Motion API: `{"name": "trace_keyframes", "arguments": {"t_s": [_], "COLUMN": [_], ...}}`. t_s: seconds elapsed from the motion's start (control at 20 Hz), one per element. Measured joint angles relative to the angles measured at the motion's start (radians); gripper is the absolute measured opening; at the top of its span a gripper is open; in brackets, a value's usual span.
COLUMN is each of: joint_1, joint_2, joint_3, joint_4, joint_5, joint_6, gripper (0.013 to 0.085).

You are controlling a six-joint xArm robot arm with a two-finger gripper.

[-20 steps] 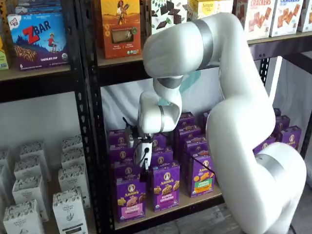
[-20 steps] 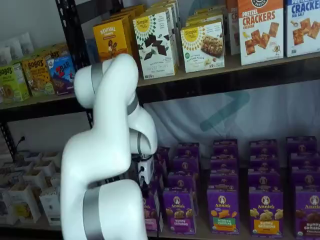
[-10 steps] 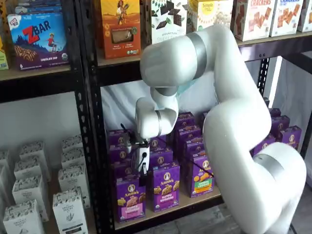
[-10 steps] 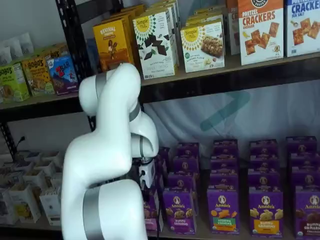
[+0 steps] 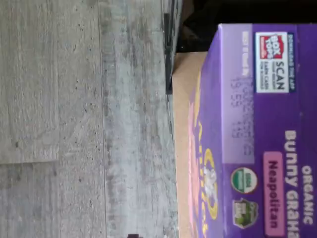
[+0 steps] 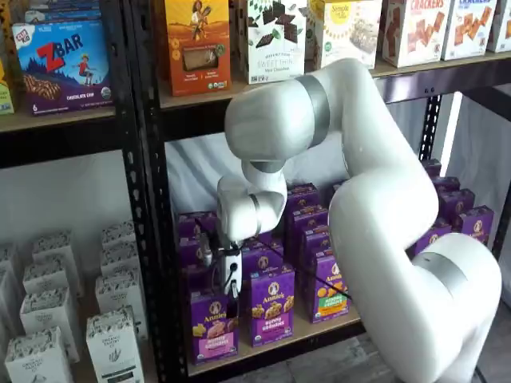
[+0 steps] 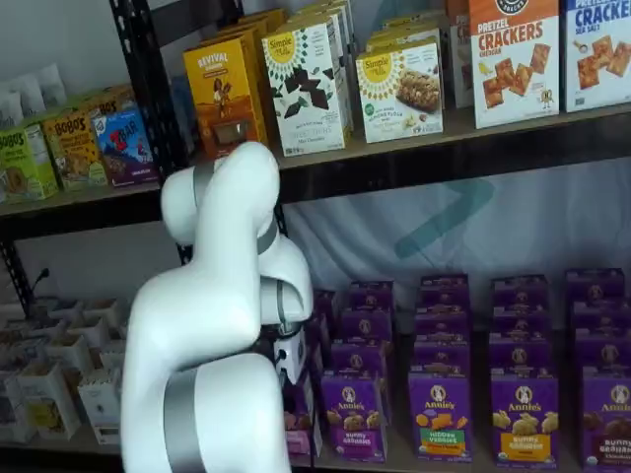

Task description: Pick up the purple box with a pink patch in the middle, on the bottom shelf, the first box from the left

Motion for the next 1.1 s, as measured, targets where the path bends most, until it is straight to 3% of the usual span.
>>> {"name": "trace_keyframes", "arguments": {"t_s": [0.55,0.8,1.0,1.1], "joint_1": [0.013,0.012,0.011,0.011], "joint_2": [0.057,0.058,0.055,0.054], "joint_3": [-0.056,-0.050,-0.042,-0.038], "joint_4": [0.003,0.033,0.035,0.014], "joint_5": [0.018,0.005,-0.001,-0.007], "joint_6": [0.010,-0.018,-0.021,-0.002], "gripper": [0.0850,0.0690,0.0610,0.0610]}}
